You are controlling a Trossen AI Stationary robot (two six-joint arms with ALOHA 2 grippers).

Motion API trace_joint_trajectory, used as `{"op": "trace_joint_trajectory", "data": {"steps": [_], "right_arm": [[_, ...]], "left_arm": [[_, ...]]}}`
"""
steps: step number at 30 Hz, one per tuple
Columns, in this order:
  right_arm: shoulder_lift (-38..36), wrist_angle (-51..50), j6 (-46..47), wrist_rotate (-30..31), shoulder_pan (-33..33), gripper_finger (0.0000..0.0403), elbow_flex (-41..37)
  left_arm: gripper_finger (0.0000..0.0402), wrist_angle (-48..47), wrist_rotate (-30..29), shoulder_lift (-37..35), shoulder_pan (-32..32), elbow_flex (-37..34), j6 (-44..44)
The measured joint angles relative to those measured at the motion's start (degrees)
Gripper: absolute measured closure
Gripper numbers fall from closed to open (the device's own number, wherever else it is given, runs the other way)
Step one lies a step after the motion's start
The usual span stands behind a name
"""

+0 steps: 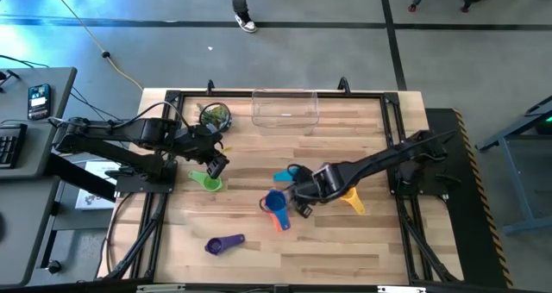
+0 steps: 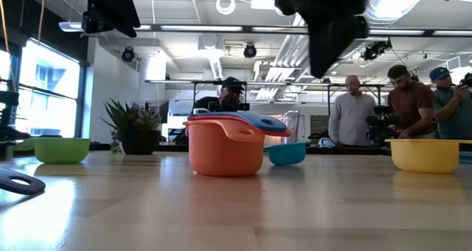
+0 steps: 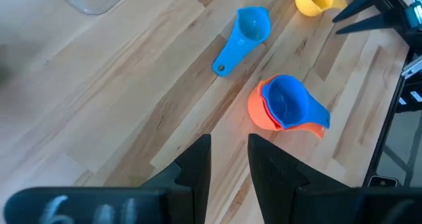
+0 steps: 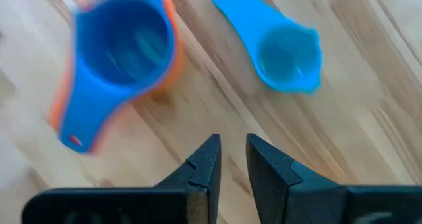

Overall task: Nest measuring cups in basket
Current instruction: Stack the yellow measuring cup on top of the blue measuring cup

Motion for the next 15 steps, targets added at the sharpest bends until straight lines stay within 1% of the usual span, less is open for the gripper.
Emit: {"op": "trace_joint_trajectory", "data": {"steps": [7,11,15], "right_arm": [[0.0,-9.6,6.3,1.0,4.2,0.0339,0.0],[-0.3,-11.5,8.1,-0.4,6.0,0.0339,-1.7],[-2.3,-11.3,10.6,-2.5,7.4,0.0339,-6.2]], "left_arm": [[0.0312,0.0,0.0,0.0,0.0,0.0,2.2],[0.0312,0.0,0.0,0.0,0.0,0.0,3.0],[0.0312,0.0,0.0,0.0,0.0,0.0,3.0]]}}
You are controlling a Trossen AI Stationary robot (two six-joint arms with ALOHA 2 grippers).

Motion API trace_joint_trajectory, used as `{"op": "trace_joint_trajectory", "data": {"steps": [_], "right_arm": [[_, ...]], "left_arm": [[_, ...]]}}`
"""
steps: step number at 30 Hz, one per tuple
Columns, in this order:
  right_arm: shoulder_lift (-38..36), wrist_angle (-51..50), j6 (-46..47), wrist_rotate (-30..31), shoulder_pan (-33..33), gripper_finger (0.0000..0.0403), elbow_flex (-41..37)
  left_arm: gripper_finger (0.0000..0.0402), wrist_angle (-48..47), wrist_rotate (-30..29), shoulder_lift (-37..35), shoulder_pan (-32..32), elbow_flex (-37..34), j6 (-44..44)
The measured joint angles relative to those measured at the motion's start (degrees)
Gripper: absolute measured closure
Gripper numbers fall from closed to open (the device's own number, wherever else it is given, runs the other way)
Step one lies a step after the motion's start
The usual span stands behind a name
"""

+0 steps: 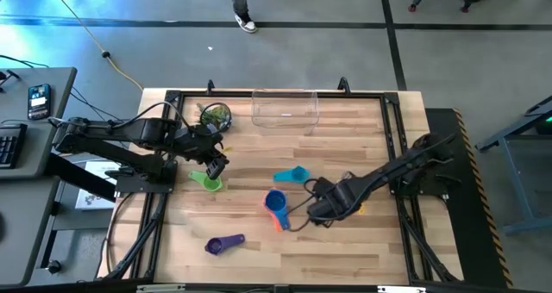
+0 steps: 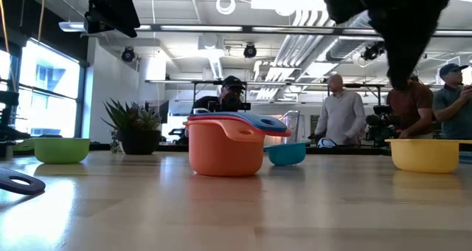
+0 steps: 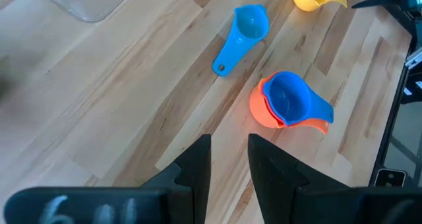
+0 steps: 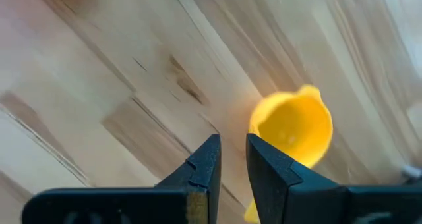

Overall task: Nest measuring cups in basket
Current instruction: Stack the yellow measuring cup on top of the blue measuring cup

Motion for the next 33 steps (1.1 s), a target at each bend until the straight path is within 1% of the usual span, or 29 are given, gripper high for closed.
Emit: {"op": "trace_joint_trajectory", "data": {"steps": [6,9,12,16,19,23,28,33], "right_arm": [[-6.8,5.2,2.5,-0.7,1.4,0.0339,-8.4],[-11.4,8.5,2.5,-2.4,1.4,0.0339,-13.8],[-16.2,12.4,2.5,-2.5,1.3,0.0339,-18.7],[-21.5,14.8,2.0,-2.5,1.2,0.0338,-23.5],[-24.6,16.1,0.7,-3.4,1.2,0.0329,-26.5],[-26.5,19.8,-2.1,-5.4,1.2,0.0302,-30.0],[-25.9,22.9,-6.2,-4.4,1.1,0.0266,-31.6],[-24.0,24.9,-11.1,-2.7,0.0,0.0254,-31.6]], "left_arm": [[0.0312,0.0,0.0,0.0,0.0,0.0,0.0],[0.0312,0.0,0.0,0.0,0.0,0.0,0.0],[0.0312,0.0,0.0,0.0,0.0,0.0,-0.2],[0.0312,0.1,0.0,0.0,0.0,0.0,-2.2],[0.0312,0.1,0.0,0.0,0.0,0.0,-4.2],[0.0312,0.1,-0.1,0.0,0.0,0.0,-6.9],[0.0312,0.1,-1.3,0.0,0.0,0.0,-9.2],[0.0312,0.1,-2.6,0.0,0.0,0.0,-9.8]]}}
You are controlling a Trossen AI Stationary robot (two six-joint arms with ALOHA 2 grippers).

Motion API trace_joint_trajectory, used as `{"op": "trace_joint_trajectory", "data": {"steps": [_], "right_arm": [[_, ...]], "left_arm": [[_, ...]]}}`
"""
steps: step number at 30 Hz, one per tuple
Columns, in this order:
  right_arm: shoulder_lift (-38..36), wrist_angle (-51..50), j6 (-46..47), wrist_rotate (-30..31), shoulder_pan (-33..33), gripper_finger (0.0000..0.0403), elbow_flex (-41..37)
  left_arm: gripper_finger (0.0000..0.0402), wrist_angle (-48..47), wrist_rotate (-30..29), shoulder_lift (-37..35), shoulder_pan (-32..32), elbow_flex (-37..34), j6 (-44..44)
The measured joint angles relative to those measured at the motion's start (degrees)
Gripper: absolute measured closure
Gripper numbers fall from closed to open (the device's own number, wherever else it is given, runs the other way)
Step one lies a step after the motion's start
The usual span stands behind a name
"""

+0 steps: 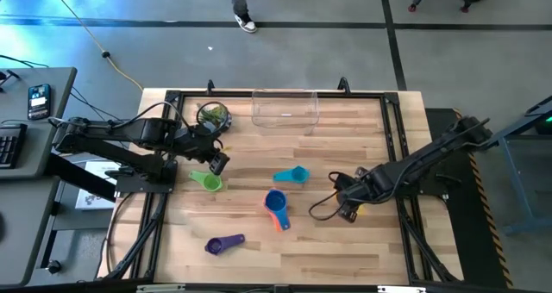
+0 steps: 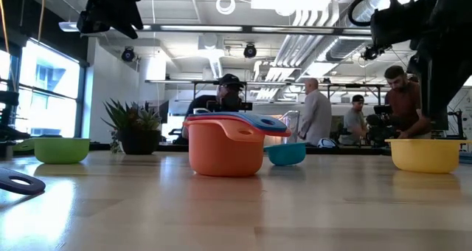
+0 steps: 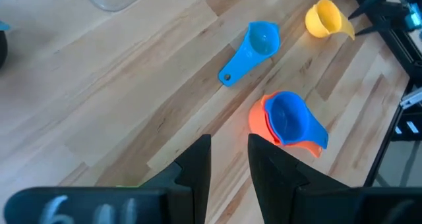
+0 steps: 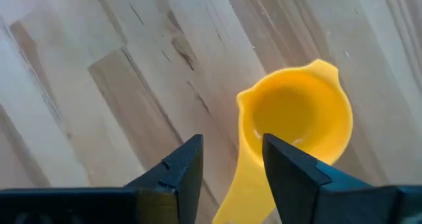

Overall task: Nest measuring cups in basket
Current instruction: Stack the yellow measuring cup on top of the blue measuring cup

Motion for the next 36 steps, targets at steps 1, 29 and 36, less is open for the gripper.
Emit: {"op": "trace_joint_trajectory", "data": {"steps": [1,29,36], "right_arm": [[0.7,-0.1,-0.6,0.0,-0.4,0.0254,0.0],[9.4,3.6,2.8,-5.1,-6.3,0.039,0.1],[9.4,3.5,8.5,-2.8,-6.3,0.04,3.7]], "left_arm": [[0.0312,0.0,-0.2,0.0,0.0,0.0,-0.5],[0.0312,0.0,-1.9,0.0,0.1,0.0,2.2],[0.0312,0.0,-1.9,0.0,0.1,0.0,5.2]]}}
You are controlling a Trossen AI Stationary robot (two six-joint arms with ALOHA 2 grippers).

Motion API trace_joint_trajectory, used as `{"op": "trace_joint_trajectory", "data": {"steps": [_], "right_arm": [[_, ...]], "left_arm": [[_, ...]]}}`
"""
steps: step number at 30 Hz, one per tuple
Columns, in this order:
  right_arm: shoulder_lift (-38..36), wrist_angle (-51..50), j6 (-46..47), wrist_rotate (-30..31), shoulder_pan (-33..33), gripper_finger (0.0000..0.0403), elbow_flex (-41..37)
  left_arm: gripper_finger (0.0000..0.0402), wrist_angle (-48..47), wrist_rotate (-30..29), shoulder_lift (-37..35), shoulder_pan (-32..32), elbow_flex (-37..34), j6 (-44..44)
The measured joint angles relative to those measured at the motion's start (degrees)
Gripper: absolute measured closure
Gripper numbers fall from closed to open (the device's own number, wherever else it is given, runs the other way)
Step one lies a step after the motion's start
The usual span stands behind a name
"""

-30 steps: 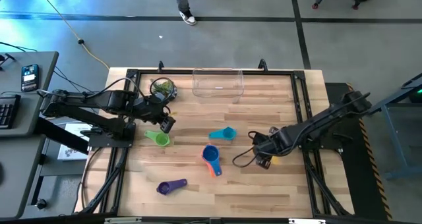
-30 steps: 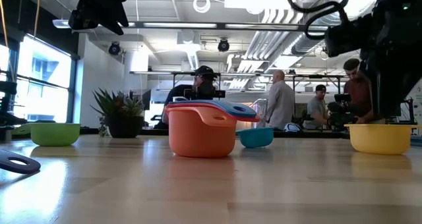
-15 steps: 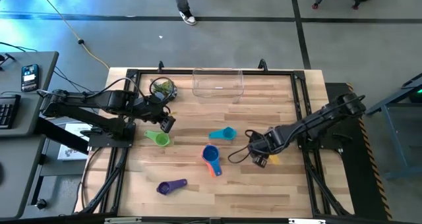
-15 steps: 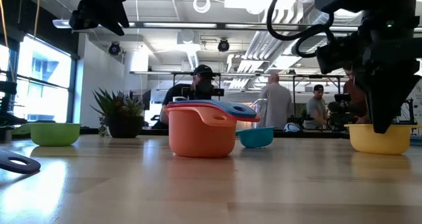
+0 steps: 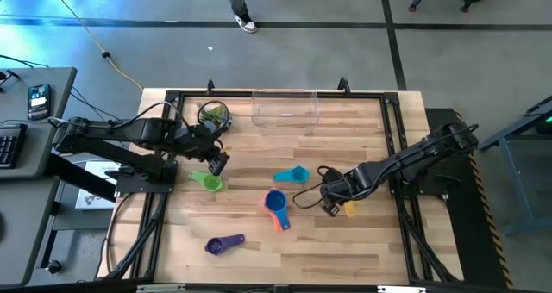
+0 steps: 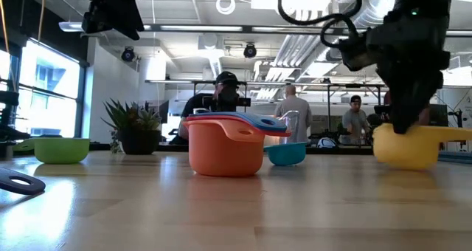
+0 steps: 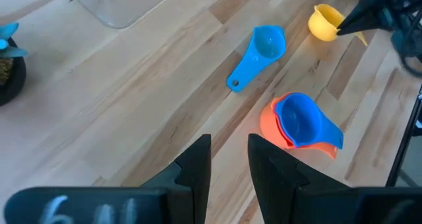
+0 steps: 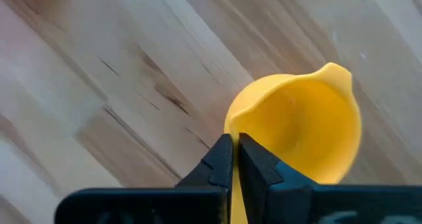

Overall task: Nest measuring cups in basket
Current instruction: Stack the yellow measuring cup on top of the blue measuring cup

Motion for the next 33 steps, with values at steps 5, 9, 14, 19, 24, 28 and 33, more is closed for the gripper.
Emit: {"op": "trace_joint_trajectory", "data": {"steps": [5,9,14,19,24,28,33], "right_arm": [[0.0,-0.2,5.0,2.9,0.0,0.0401,3.5],[0.0,-0.2,8.7,6.7,0.0,0.0402,7.3],[0.0,-0.2,11.2,12.4,0.0,0.0402,12.3],[1.9,-0.3,11.7,14.7,-1.0,0.0402,17.3],[8.3,-0.9,7.2,14.8,-2.4,0.0402,25.8],[14.6,-5.5,6.0,14.8,-3.0,0.0402,34.5],[21.2,-9.1,3.4,14.3,-3.0,0.0403,43.3]], "left_arm": [[0.0312,0.0,0.0,0.0,0.0,0.0,2.4],[0.0312,0.0,0.0,0.0,0.0,0.0,3.6],[0.0312,0.0,-0.5,0.0,0.0,0.0,3.5],[0.0312,-0.1,-2.4,0.0,0.0,0.0,3.5],[0.0312,-0.9,-4.0,0.0,0.4,0.0,3.5],[0.0312,-3.6,-4.1,0.0,1.5,0.0,3.5],[0.0312,-5.8,-4.1,0.0,2.4,0.0,3.8]]}}
